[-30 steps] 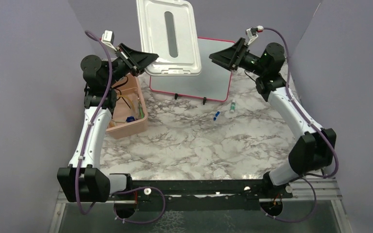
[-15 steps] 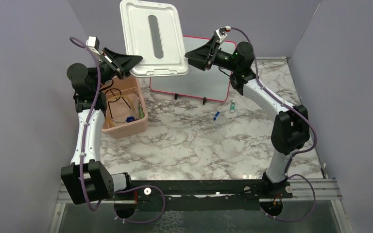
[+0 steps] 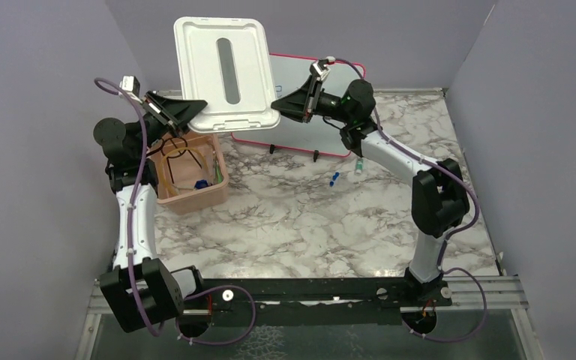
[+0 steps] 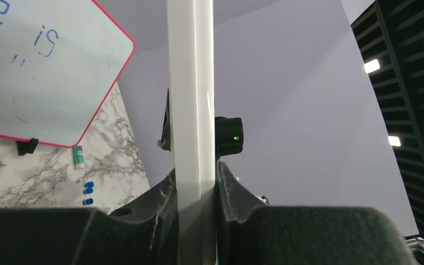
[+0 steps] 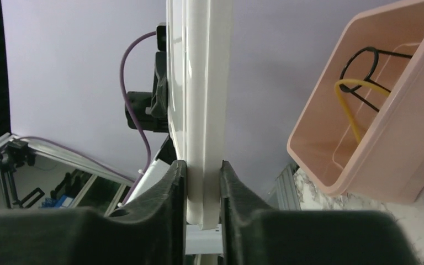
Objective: Organize the chemistry lab equipment
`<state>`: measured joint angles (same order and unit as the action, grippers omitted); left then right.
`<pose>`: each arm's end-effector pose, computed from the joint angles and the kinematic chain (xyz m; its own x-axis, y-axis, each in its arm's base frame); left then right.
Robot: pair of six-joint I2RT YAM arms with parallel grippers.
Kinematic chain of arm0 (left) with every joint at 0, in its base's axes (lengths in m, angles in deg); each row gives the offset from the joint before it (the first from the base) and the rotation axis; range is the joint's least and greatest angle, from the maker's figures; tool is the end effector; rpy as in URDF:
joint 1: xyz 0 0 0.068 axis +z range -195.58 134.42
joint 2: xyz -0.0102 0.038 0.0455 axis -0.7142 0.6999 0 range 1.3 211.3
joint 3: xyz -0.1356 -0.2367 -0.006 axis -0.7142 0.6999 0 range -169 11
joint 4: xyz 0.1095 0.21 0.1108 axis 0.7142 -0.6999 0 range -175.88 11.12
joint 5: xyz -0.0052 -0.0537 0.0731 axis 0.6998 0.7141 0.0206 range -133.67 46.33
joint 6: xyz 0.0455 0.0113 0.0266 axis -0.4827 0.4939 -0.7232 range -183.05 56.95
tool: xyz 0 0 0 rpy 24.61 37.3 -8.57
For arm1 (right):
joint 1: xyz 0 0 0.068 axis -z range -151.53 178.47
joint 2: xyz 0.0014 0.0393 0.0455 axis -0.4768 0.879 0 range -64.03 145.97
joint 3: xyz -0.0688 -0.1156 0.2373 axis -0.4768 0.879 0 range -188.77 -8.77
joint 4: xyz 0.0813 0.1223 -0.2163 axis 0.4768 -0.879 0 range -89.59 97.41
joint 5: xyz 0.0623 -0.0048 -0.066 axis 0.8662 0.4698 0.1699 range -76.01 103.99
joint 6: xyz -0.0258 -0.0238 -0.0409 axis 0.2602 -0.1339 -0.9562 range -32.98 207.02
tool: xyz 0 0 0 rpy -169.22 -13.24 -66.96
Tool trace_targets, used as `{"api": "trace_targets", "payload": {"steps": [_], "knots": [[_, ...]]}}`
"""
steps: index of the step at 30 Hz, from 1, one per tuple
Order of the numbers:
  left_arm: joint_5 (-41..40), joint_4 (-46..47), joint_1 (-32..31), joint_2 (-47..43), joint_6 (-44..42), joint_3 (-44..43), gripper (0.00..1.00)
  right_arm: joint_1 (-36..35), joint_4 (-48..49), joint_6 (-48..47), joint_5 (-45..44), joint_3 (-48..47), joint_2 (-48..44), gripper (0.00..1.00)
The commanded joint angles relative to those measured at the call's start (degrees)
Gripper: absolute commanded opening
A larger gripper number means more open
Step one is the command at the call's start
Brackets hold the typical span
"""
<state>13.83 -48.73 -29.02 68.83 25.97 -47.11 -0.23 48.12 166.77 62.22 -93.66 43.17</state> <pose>0.2556 0.0446 0.4095 -0.5970 -0.7380 -0.3146 0.3496 0.1136 -0.9300 0.3734 0.2346 0.3590 -0.8764 0.2675 -0.4004 -0.4398 -0.1057 0.8919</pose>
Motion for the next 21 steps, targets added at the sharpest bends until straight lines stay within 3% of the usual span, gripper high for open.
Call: {"api": "trace_targets", "payload": {"steps": [1, 5, 12, 14, 17, 21], "knots": [[0.62, 2.81, 2.43, -3.07, -1.55, 5.10, 0.20, -2.57, 4.04, 1.47, 2.15, 0.93, 1.13, 0.19], [1.66, 2.67, 5.20, -4.28, -4.17, 10.16, 0.37, -3.97, 4.01, 1.51, 1.49, 2.56, 1.34, 0.01], [3.84, -1.40, 11.64, -6.17, -13.68, 16.43, 0.44, -7.77, 4.74, 1.47, 0.37, 3.94, 4.48, 0.01], [2.83, -11.03, 13.95, -6.35, -20.95, 15.35, 0.45, -8.77, 6.63, 2.61, -0.13, 4.64, 5.87, 0.01], [-4.27, -34.20, 16.16, -7.02, -38.66, 10.62, 0.46, -9.70, 9.00, 4.50, -1.19, 5.26, 7.85, 0.01], [-13.47, -45.03, 18.80, -8.65, -47.18, 7.90, 0.47, -10.98, 11.04, 6.73, -1.67, 3.79, 11.54, 0.01]]}}
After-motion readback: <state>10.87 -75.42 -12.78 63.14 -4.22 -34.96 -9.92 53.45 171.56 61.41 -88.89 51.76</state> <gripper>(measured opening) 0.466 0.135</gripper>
